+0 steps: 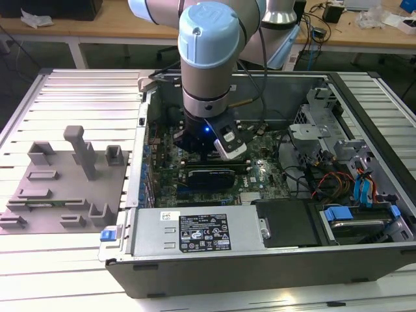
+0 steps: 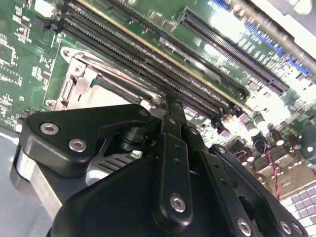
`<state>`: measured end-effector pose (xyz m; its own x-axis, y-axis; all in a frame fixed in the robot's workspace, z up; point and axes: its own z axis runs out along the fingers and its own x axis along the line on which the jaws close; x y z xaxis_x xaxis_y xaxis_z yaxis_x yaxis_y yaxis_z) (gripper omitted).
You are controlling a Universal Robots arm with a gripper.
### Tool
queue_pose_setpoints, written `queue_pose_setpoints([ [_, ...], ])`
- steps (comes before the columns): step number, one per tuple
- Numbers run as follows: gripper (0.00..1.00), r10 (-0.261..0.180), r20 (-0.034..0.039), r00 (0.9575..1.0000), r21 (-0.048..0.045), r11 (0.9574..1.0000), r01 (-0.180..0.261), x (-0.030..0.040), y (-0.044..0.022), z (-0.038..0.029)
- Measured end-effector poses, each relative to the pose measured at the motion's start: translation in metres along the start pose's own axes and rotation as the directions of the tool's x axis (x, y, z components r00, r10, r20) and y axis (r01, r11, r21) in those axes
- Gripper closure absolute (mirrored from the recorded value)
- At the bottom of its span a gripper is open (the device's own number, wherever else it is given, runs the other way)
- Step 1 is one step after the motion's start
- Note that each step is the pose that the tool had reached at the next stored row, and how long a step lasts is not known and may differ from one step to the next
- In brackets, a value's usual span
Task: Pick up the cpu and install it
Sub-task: 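Install the second cpu locking lever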
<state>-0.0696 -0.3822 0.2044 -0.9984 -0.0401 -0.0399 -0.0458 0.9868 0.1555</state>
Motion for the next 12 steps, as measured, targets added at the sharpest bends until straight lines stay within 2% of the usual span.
queue_pose_setpoints([
  [6, 0.89, 0.0, -0.0007, 1.0, -0.0013, 1.0, 0.0, -0.0007, -0.0013, -0.0003],
  [12, 0.89, 0.001, -0.0054, 1.0, -0.0017, 1.0, -0.001, -0.0042, -0.0058, -0.001],
])
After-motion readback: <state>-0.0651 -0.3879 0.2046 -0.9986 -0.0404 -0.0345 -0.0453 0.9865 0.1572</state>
